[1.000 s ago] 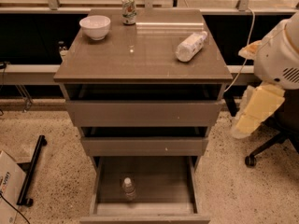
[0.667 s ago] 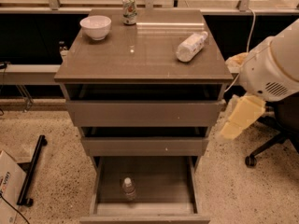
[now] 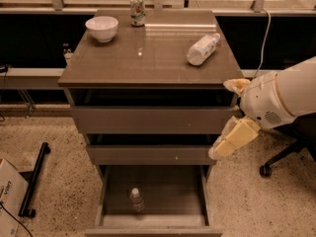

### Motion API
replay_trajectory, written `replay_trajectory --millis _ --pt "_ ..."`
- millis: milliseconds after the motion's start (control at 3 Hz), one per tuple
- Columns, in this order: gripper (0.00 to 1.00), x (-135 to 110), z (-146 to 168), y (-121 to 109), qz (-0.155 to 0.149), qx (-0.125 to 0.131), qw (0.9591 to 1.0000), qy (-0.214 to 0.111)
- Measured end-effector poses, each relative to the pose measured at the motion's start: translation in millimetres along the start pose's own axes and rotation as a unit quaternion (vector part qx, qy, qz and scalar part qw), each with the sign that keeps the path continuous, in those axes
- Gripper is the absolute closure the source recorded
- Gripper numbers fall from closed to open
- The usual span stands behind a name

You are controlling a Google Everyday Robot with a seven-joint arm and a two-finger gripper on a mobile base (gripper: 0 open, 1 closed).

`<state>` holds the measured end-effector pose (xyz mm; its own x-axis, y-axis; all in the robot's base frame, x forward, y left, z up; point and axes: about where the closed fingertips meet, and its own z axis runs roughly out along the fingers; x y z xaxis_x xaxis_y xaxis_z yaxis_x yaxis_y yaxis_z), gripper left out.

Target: Pick water bottle from bottom drawer and place on counter

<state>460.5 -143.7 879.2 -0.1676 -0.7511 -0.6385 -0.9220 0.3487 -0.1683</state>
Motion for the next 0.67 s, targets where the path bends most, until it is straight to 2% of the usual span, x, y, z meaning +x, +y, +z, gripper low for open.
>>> replay_trajectory --millis 333,667 --pt "0.0 14.5 28.3 -7.3 0.036 -0.044 0.998 -0.027" --pt "0.0 18.8 34.5 -7.0 0.042 -0.053 0.9973 -0.029"
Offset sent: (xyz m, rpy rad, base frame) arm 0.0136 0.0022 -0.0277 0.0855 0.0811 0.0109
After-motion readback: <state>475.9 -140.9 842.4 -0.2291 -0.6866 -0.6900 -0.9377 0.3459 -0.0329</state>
